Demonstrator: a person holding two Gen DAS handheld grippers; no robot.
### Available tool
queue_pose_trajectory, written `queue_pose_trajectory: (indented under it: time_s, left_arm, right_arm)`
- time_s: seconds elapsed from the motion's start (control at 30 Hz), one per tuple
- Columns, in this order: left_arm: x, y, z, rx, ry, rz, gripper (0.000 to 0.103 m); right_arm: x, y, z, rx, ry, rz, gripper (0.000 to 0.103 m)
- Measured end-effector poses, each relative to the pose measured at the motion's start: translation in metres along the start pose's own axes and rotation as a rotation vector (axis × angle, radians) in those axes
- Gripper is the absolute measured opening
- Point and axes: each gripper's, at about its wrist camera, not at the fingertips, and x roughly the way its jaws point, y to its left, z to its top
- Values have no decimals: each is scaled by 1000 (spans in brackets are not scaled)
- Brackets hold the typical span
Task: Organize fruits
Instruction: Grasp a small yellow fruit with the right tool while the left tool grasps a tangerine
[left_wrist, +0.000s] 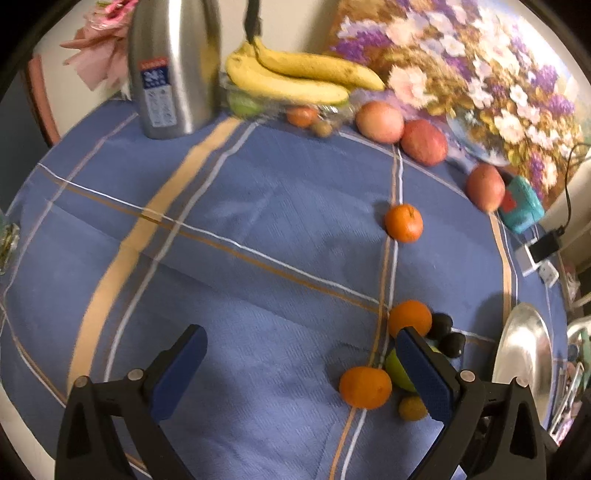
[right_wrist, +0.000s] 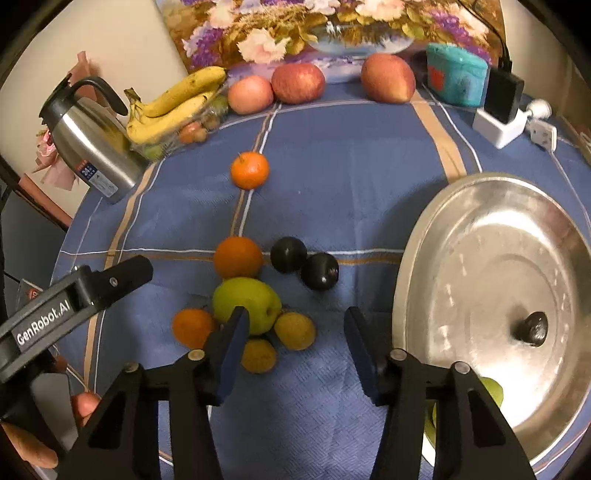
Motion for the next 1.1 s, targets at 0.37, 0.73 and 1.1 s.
queue_pose_trajectory:
  time_s: [0.37,0.73,1.1]
  left_arm:
    - [12,-6,-4,-19,86,-88,102]
    - [19,-11,-9,-35,141,-168,75]
    - [22,-10,-16,-60,187,-203,39]
  right_arm:
    - [3,-3,-3,14,25,31,41]
    - [8,-2,-5,1,57,14,38]
    - [9,-4,-3,9,60,20,35]
